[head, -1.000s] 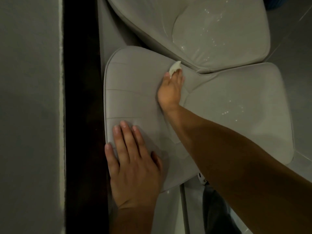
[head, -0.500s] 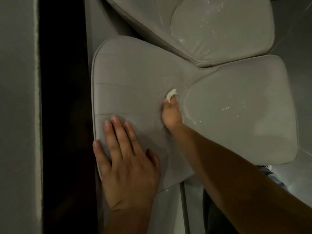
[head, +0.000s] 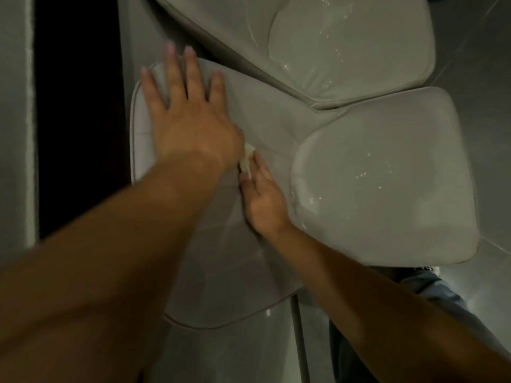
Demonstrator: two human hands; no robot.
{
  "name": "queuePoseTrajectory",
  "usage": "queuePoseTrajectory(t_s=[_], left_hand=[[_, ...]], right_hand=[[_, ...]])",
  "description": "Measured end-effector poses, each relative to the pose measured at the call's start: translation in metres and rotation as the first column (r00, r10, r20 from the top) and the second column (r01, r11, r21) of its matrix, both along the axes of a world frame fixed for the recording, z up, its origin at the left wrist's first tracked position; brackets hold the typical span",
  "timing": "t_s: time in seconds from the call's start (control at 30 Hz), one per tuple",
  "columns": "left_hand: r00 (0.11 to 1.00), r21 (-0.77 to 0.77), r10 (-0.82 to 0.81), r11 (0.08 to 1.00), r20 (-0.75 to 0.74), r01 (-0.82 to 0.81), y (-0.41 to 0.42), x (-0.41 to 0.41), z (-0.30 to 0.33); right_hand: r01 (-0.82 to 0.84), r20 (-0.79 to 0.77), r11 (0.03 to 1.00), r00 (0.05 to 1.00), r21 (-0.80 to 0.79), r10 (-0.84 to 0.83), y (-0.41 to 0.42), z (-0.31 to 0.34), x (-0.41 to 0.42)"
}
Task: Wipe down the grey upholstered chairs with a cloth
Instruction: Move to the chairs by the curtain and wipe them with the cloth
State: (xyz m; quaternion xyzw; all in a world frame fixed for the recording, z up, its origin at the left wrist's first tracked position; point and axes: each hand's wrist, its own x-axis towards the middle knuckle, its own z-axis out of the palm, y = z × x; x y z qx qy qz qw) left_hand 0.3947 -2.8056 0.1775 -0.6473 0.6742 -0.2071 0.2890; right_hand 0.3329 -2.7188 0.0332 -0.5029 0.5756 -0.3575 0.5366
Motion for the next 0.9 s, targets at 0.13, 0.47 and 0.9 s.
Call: queuePoseTrajectory(t_s=[0.13,0.47,0.9], left_hand=[[0.98,0.073,-0.149,0.987,0.132,0.141,-0.067,0.028,0.013],[0.996,0.299,-0.073,0.953,0.056,0.053,-0.106,0.025,0.008],[0.996,0.223,-0.029,0.974,-0.09,0.048,-0.101,0.028,0.003]], right_hand=[[-0.092,-0.006,0.983,0.995,0.161,0.095,0.003,-0.019,0.01],[0.038,-0.065,0.673,0.998,0.738,0.015,-0.015,-0.109,-0.029],[0.005,0.032,0.993,0.999,-0.116,-0.001,-0.053,-0.002,0.029]])
